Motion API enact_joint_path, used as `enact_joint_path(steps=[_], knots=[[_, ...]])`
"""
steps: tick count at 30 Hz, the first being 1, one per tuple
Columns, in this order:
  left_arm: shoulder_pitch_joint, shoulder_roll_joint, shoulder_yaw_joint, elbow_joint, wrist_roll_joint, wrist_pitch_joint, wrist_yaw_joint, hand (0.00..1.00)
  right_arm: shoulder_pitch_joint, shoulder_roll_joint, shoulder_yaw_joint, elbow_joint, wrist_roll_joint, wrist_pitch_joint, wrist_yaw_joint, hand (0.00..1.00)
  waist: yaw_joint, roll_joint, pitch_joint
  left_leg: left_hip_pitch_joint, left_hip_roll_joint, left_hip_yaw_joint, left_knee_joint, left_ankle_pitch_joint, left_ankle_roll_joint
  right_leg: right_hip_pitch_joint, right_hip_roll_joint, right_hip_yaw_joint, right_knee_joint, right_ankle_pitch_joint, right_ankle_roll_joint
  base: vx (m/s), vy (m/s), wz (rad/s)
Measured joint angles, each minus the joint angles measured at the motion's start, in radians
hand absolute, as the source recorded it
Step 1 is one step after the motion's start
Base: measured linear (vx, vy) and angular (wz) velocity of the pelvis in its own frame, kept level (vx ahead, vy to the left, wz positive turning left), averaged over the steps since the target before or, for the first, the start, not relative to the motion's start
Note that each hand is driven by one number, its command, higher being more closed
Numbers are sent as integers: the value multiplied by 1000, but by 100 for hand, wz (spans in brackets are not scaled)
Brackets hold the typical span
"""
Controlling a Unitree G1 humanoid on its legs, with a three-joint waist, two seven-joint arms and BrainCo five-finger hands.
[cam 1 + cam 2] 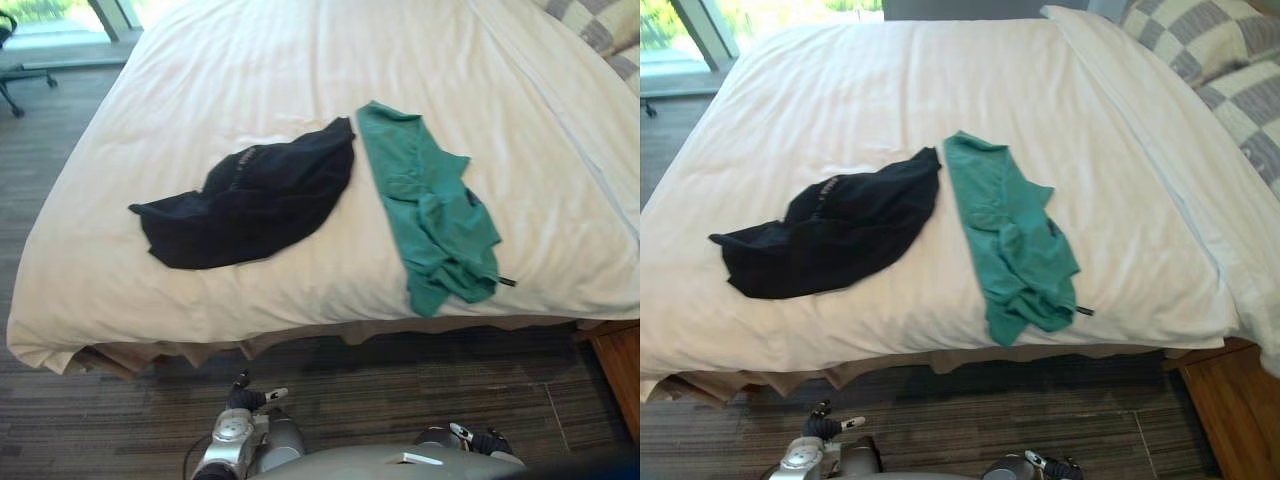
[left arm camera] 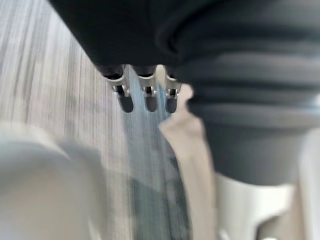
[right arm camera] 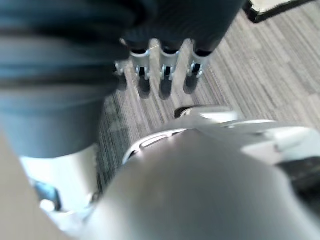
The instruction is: Tidy the bed and pick cloth on bed and put in laundry
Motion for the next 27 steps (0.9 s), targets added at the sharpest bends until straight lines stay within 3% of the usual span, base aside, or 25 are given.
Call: enact_joint_path(steps=[1,2,4,6,8,10,12,15,19,22,25,27], knots=[[4,0,0,4,0,2,-1,0,-9,-13,42,-5,-20,0,0,0,0,4,2,42,-8,23,-52,17,26,-13,34,-38,50,-79,24,130,406,-29],[9,-1,-1,4,0,2,-2,0,-19,-25,86,-12,-36,0,0,0,-5,13,7,84,-11,35,-107,36,41,-15,99,-46,84,-167,61,97,328,-18],[16,-8,-3,10,-1,13,-2,0,-24,-31,153,-57,-59,-4,4,0,-15,24,8,145,-41,38,-206,76,65,-30,308,17,141,-311,77,73,263,10],[4,-32,-3,12,-6,22,-2,0,-27,-24,177,-81,-59,-14,5,0,-14,23,9,153,-86,37,-225,88,78,-21,393,42,86,-375,60,34,107,16],[1,-69,1,15,-25,25,-2,0,-46,0,202,-90,-59,-32,5,0,-11,35,21,175,-113,51,-254,94,79,38,407,82,-33,-385,31,21,64,-10],[2,-87,5,23,-36,25,-3,0,-70,11,217,-89,-63,-37,12,0,-12,55,36,189,-113,62,-293,121,74,45,419,94,-69,-363,23,-17,1,-17],[5,-94,24,31,-72,28,-2,0,-84,17,225,-74,-58,-37,12,0,-11,56,36,210,-106,65,-328,142,65,52,431,95,-75,-357,23,-23,-52,-7],[6,-105,82,30,-101,27,-2,0,-91,32,225,-57,-48,-32,7,0,-2,30,44,250,-101,69,-377,164,50,65,449,99,-77,-352,15,-33,-38,-7],[6,-122,168,28,-134,26,0,0,-87,38,217,-56,-30,-31,-6,0,18,23,48,255,-99,88,-393,176,49,69,454,104,-105,-338,4,-51,-15,-10],[18,-138,250,28,-215,26,6,0,-67,39,162,-61,28,-32,-15,0,19,22,51,274,-100,87,-399,176,50,101,448,97,-119,-336,7,-30,11,8],[29,-154,396,27,-303,29,7,0,-8,51,29,-108,146,-34,-34,0,32,23,48,290,-103,89,-411,172,54,119,445,91,-132,-337,10,-15,15,5],[27,-149,554,20,-325,46,8,0,45,74,-103,-130,257,-34,-45,0,38,25,47,289,-103,96,-408,156,56,123,444,90,-142,-339,13,34,6,-4]])
